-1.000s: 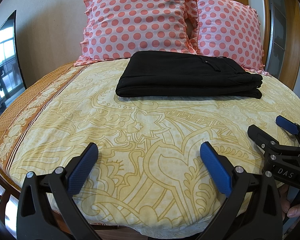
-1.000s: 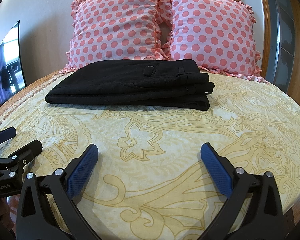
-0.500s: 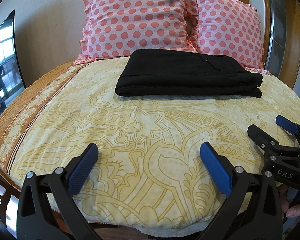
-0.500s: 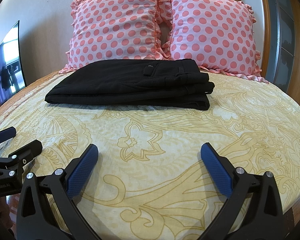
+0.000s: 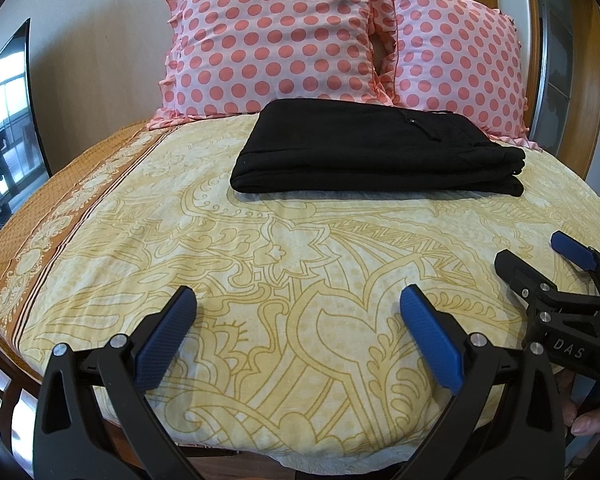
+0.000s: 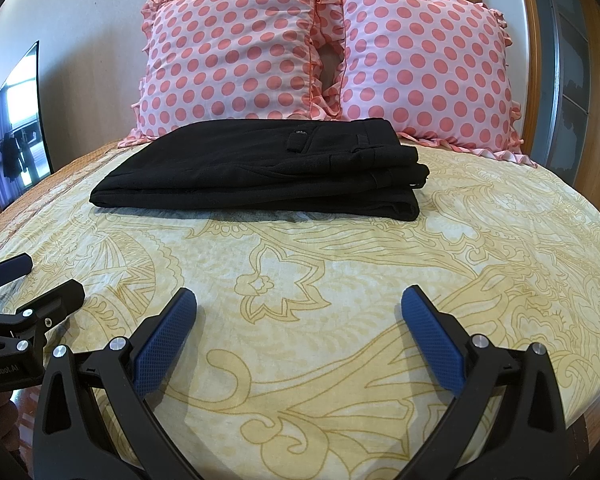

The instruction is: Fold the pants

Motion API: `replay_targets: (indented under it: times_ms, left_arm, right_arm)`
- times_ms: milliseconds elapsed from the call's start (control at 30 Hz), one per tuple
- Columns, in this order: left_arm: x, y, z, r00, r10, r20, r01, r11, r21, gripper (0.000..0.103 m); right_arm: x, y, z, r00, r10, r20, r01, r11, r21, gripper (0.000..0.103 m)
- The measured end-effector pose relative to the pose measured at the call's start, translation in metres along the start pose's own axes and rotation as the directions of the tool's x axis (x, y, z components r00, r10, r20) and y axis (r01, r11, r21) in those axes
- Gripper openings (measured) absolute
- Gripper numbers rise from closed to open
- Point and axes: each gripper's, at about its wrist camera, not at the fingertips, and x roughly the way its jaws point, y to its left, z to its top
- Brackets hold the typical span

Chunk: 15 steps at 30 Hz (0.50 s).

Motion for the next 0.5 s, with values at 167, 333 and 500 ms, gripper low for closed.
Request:
replay_targets:
  times_ms: [167,333,500]
  left_arm:
    - [-0.0002,0.0000,-0.0009,1.000,0.000,0.001,0.000,1.000,0.000,0.101]
    - [0.0006,-0.0002,-0.0002,1.000,0.000,-0.003,0.000,1.000,0.000,0.101]
    - [0.0003,-0.0014,-0.0002,1.000,0.001,-0.005,-0.001,1.000,-0.001,0.101]
  right_arm:
    - [0.0000,0.0000,-0.0001,1.000,0.000,0.000,0.000,1.000,0.000,0.102]
    - [-0.0001,0.0000,0.0000,1.000,0.000,0.000,0.000,1.000,0.000,0.102]
    - [-0.0002,0.0000,0.0000,1.000,0.000,0.000,0.000,1.000,0.000,0.102]
